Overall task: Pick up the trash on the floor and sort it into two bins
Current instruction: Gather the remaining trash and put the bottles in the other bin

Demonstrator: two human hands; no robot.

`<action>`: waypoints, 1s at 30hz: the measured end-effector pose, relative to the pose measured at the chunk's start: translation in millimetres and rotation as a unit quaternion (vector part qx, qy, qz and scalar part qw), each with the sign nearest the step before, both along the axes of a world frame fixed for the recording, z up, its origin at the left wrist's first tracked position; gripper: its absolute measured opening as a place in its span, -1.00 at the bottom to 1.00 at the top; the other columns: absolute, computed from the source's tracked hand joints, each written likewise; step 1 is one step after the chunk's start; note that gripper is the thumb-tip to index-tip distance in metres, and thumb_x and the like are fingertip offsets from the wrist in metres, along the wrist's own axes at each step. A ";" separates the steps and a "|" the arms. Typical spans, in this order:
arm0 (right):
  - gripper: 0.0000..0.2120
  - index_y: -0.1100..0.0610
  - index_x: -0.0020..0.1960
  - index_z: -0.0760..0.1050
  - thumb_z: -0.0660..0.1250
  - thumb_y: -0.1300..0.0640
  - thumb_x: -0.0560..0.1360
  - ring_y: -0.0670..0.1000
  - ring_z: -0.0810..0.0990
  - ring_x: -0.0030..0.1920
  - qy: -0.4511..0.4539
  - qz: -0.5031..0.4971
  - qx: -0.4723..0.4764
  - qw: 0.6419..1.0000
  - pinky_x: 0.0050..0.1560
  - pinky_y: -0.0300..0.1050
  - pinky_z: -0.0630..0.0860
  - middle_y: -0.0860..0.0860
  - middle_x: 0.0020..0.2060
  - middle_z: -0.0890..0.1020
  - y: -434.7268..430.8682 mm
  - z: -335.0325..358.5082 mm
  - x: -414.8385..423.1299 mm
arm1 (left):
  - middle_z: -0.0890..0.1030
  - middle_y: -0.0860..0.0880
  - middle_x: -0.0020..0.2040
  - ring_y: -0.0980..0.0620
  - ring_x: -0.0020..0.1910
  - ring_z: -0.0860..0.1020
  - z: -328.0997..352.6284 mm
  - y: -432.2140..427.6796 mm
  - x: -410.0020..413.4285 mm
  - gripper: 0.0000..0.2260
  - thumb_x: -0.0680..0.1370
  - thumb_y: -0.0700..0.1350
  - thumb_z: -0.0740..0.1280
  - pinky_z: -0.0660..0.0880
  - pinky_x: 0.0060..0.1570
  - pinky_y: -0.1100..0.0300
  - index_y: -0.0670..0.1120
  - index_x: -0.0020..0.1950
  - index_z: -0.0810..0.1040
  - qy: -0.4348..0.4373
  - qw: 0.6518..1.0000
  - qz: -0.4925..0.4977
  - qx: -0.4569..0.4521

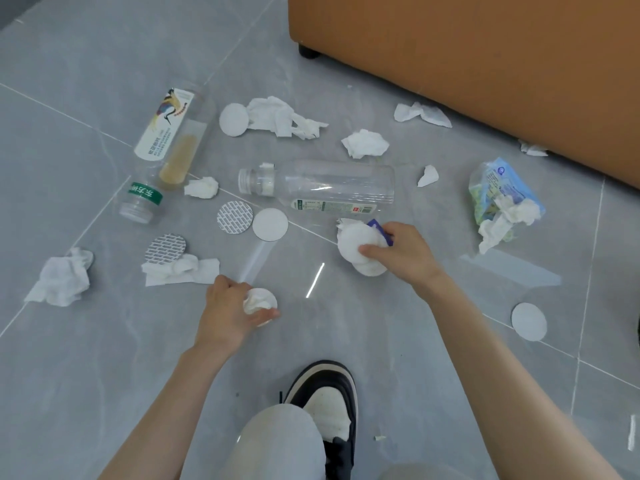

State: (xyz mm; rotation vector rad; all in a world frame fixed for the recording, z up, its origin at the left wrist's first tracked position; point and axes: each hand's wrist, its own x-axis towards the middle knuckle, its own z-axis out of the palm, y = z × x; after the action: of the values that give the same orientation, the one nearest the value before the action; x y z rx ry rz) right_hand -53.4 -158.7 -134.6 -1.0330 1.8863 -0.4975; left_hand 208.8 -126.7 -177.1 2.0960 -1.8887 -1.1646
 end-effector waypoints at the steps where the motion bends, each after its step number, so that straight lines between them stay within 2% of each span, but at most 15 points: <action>1: -0.87 0.24 -0.15 0.52 0.42 0.18 0.41 0.02 0.42 -0.26 0.002 -0.005 -0.020 1.000 -0.32 -0.24 0.31 0.03 -0.27 0.47 -4.2 1.9 8.1 | 0.34 -0.05 -0.04 -0.11 0.10 0.36 1.2 -2.5 -0.1 -0.69 0.33 0.03 0.54 0.22 -0.09 0.30 -0.09 -0.26 0.45 0.013 1.000 0.018 -0.011; 3: -0.83 0.15 -0.31 0.51 0.40 0.13 0.42 0.10 0.40 -0.06 0.037 0.007 -0.040 0.999 -0.13 -0.22 0.25 0.10 -0.11 0.46 -10.5 -1.2 22.4 | 0.34 -0.03 0.08 -0.08 0.21 0.30 6.2 -12.7 -3.7 -0.71 0.34 0.03 0.53 0.13 0.01 0.39 -0.10 -0.17 0.52 0.029 0.997 0.052 -0.047; 4: -0.86 0.10 -0.27 0.54 0.40 0.10 0.43 0.12 0.36 0.10 0.063 0.018 -0.038 0.997 -0.05 -0.27 0.18 0.12 0.04 0.43 -12.6 -5.1 29.0 | 0.33 -0.03 0.17 -0.07 0.28 0.26 8.7 -20.8 -5.0 -0.71 0.34 0.04 0.53 0.08 0.05 0.41 -0.12 -0.15 0.55 0.029 0.995 0.058 -0.073; 5: -0.90 0.11 -0.17 0.59 0.39 0.08 0.45 0.14 0.29 0.23 0.088 0.024 -0.038 0.995 -0.05 -0.35 0.10 0.12 0.18 0.37 -13.6 -7.3 34.6 | 0.30 -0.04 0.27 -0.07 0.33 0.22 10.3 -30.2 -6.5 -0.70 0.34 0.05 0.52 0.05 0.09 0.40 -0.13 -0.13 0.57 0.025 0.994 0.053 -0.097; 6: -0.85 0.15 -0.07 0.61 0.39 0.08 0.46 0.14 0.23 0.30 0.102 0.029 -0.041 0.994 -0.08 -0.39 0.06 0.12 0.26 0.31 -14.2 -12.9 37.5 | 0.25 -0.05 0.36 -0.08 0.37 0.18 12.7 -40.5 -8.0 -0.70 0.35 0.06 0.52 0.06 0.14 0.36 -0.13 -0.12 0.60 0.020 0.992 0.045 -0.114; 8: -0.80 0.20 -0.02 0.62 0.39 0.09 0.46 0.13 0.20 0.35 0.111 0.037 -0.057 0.991 -0.09 -0.40 0.05 0.12 0.34 0.27 -15.7 -23.0 41.6 | 0.11 -0.05 0.49 -0.09 0.44 0.08 16.1 -63.4 -11.1 -0.70 0.38 0.07 0.49 0.08 0.26 0.27 -0.11 -0.04 0.63 0.012 0.993 0.027 -0.118; 10: -0.80 0.22 0.00 0.62 0.38 0.11 0.45 0.14 0.22 0.34 0.126 0.060 -0.067 0.988 -0.01 -0.39 0.06 0.09 0.38 0.28 -17.4 -28.7 45.7 | 0.00 -0.10 0.53 -0.09 0.49 -0.04 16.3 -85.9 -13.4 -0.65 0.40 0.11 0.46 0.02 0.33 0.25 -0.09 0.06 0.61 -0.015 0.996 0.006 -0.089; 12: -0.75 0.23 0.08 0.61 0.37 0.13 0.46 0.15 0.28 0.29 0.137 0.074 -0.071 0.985 0.04 -0.36 0.11 0.08 0.34 0.34 -17.3 -33.6 48.6 | -0.01 -0.16 0.53 -0.10 0.52 -0.10 13.7 -103.3 -15.0 -0.57 0.41 0.19 0.42 -0.02 0.39 0.18 -0.05 0.15 0.57 -0.056 0.998 -0.019 -0.039; 14: -0.71 0.23 0.15 0.58 0.36 0.14 0.47 0.14 0.34 0.25 0.143 0.070 -0.081 0.984 0.02 -0.38 0.12 0.07 0.28 0.41 -14.1 -37.1 50.0 | 0.03 -0.13 0.53 -0.12 0.51 -0.05 8.9 -111.5 -15.6 -0.50 0.37 0.27 0.39 0.04 0.41 0.04 0.00 0.19 0.54 -0.093 0.995 -0.028 0.003; 17: -0.70 0.23 0.21 0.52 0.33 0.15 0.50 0.10 0.36 0.22 0.141 0.069 -0.085 0.984 0.03 -0.37 0.16 0.06 0.23 0.47 -7.4 -39.5 50.8 | 0.11 -0.03 0.49 -0.16 0.43 0.09 2.9 -111.4 -14.1 -0.57 0.38 0.20 0.43 0.21 0.34 0.00 0.02 0.16 0.56 -0.128 0.991 -0.028 -0.019; 20: -0.71 0.21 0.19 0.52 0.32 0.13 0.51 0.10 0.39 0.19 0.146 0.077 -0.089 0.982 0.03 -0.34 0.19 0.07 0.20 0.51 -5.3 -41.6 50.1 | 0.29 -0.07 0.36 -0.14 0.31 0.25 -2.8 -107.1 -15.0 -0.60 0.38 0.09 0.48 0.20 0.22 0.20 -0.10 0.10 0.59 -0.084 0.993 -0.024 -0.082; 23: -0.73 0.21 0.17 0.54 0.34 0.13 0.50 0.11 0.42 0.16 0.148 0.070 -0.091 0.982 0.02 -0.33 0.19 0.08 0.17 0.54 -4.9 -43.5 49.3 | 0.37 -0.14 0.24 -0.15 0.22 0.37 -4.1 -97.5 -19.9 -0.64 0.38 -0.03 0.51 0.24 0.10 0.29 -0.22 0.05 0.57 -0.023 0.997 0.019 -0.067; 26: -0.74 0.21 0.15 0.54 0.35 0.15 0.49 0.12 0.43 0.14 0.147 0.067 -0.096 0.982 -0.02 -0.35 0.17 0.09 0.15 0.54 -3.3 -43.5 49.7 | 0.48 -0.18 0.12 -0.08 0.14 0.44 -6.9 -89.5 -21.9 -0.65 0.34 -0.03 0.54 0.26 -0.06 0.30 -0.19 -0.02 0.58 -0.003 0.998 0.026 -0.049; 29: -0.74 0.22 0.15 0.54 0.35 0.16 0.49 0.14 0.43 0.14 0.142 0.066 -0.100 0.983 -0.03 -0.34 0.17 0.10 0.15 0.55 -1.6 -43.1 49.7 | 0.51 -0.11 -0.05 -0.05 -0.09 0.46 -5.6 -84.8 -22.6 -0.72 0.34 -0.06 0.53 0.23 -0.29 0.27 -0.12 -0.12 0.51 0.018 0.997 0.047 -0.056; 30: -0.74 0.23 0.15 0.54 0.36 0.17 0.49 0.14 0.43 0.13 0.139 0.064 -0.101 0.983 -0.02 -0.32 0.19 0.11 0.14 0.55 -1.0 -43.3 49.0 | 0.49 -0.08 -0.11 -0.02 -0.15 0.44 -3.1 -82.9 -23.7 -0.73 0.34 -0.08 0.53 0.24 -0.35 0.31 -0.11 -0.16 0.47 0.034 0.996 0.056 -0.063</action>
State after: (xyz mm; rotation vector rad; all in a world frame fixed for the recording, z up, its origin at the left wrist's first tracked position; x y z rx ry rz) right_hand -4.4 -159.7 -177.9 -1.4091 2.0250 -0.4981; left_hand 185.1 -209.7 -180.3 2.0406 -1.7433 -1.0500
